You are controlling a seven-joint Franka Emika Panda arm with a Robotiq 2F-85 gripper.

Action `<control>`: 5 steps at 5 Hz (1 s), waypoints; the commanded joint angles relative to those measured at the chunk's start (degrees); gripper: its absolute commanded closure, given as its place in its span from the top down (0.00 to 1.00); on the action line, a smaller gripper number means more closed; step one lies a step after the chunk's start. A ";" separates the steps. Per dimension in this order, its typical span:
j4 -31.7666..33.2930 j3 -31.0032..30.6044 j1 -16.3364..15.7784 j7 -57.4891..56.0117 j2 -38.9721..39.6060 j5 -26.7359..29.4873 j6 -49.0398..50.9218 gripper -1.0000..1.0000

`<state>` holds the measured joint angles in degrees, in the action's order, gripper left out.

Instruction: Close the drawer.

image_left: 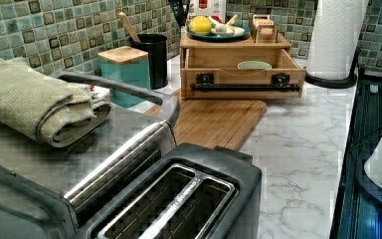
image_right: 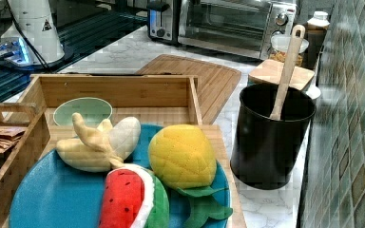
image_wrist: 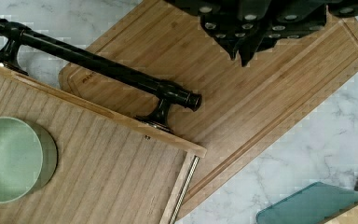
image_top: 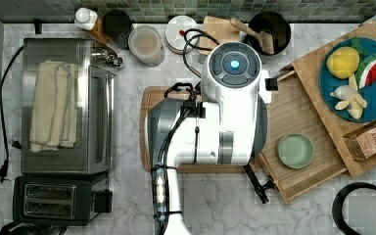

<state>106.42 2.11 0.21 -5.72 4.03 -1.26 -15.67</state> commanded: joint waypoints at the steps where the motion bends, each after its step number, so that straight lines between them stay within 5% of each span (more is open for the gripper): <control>1: 0.56 -0.01 0.03 0.00 0.00 0.00 -0.01 0.00; 3: 13.06 -1.24 -0.50 -16.32 -6.59 -0.01 -10.56 0.00; 4: 16.53 -10.89 7.93 -24.87 -8.53 1.46 -11.49 0.00; 5: 18.25 -7.71 3.83 -32.32 -8.70 2.94 -9.63 0.00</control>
<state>122.20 -6.22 5.63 -33.26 -0.48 0.69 -27.28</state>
